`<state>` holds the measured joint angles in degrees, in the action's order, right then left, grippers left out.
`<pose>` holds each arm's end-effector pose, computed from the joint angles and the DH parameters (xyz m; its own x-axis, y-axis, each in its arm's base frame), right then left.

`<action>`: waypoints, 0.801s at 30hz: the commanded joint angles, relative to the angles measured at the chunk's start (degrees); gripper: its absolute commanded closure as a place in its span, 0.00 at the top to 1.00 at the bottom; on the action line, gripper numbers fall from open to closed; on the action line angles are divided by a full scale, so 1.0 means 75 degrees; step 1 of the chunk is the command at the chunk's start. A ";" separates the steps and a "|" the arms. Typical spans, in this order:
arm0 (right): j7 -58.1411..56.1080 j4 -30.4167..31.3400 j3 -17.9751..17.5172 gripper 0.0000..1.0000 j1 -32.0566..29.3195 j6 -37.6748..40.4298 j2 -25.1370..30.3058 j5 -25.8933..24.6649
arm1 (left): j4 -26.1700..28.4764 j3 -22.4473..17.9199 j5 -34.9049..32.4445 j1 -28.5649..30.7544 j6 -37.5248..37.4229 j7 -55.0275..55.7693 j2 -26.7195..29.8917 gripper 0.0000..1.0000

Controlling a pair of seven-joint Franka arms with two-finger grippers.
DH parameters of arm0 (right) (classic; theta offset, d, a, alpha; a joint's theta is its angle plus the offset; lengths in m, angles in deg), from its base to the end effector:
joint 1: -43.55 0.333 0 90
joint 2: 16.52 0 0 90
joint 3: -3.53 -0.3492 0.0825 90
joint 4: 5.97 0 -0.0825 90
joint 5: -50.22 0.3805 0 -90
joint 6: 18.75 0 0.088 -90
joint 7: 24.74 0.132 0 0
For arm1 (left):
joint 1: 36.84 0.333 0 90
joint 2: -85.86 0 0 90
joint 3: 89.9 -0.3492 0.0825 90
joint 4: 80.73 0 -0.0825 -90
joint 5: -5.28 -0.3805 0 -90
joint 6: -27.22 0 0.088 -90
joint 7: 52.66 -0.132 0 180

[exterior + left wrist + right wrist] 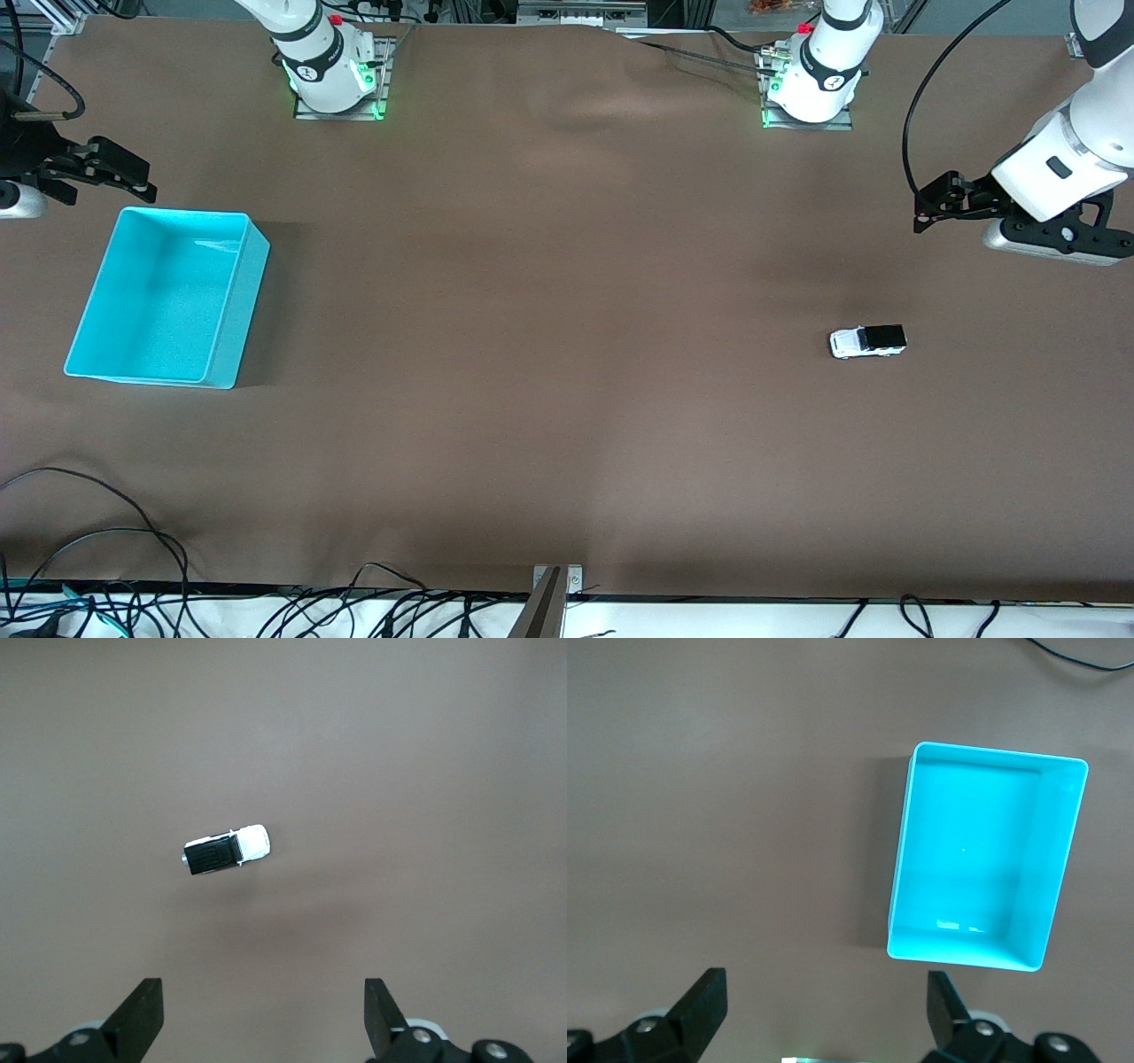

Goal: Wind and store white jeep toy

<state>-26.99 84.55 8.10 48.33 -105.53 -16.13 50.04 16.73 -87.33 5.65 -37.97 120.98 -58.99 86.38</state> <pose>0.5409 0.0014 0.6275 0.9974 0.0428 -0.0585 0.0429 -0.9991 0.0003 0.5464 -0.0362 0.5822 0.9833 -0.1736 -0.0545 -0.1732 -0.9848 0.0121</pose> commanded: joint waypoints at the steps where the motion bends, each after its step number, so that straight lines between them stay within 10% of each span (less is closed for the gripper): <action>1: 0.0007 -0.0197 -0.0023 1.00 -0.0027 0.0005 -0.0076 -0.0117 | -0.0268 -0.0027 -0.0144 -0.0013 -0.0115 -0.0550 -0.0139 1.00; 24: 0.0007 -0.0197 -0.0023 1.00 -0.0027 0.0005 -0.0076 -0.0117 | -0.0268 -0.0003 -0.1152 -0.0107 -0.0103 -0.4546 -0.0326 1.00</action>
<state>-26.99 84.55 8.10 48.32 -105.83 -16.13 49.99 16.62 -87.34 -0.40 -38.18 120.98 -84.69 85.25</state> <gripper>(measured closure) 0.000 0.000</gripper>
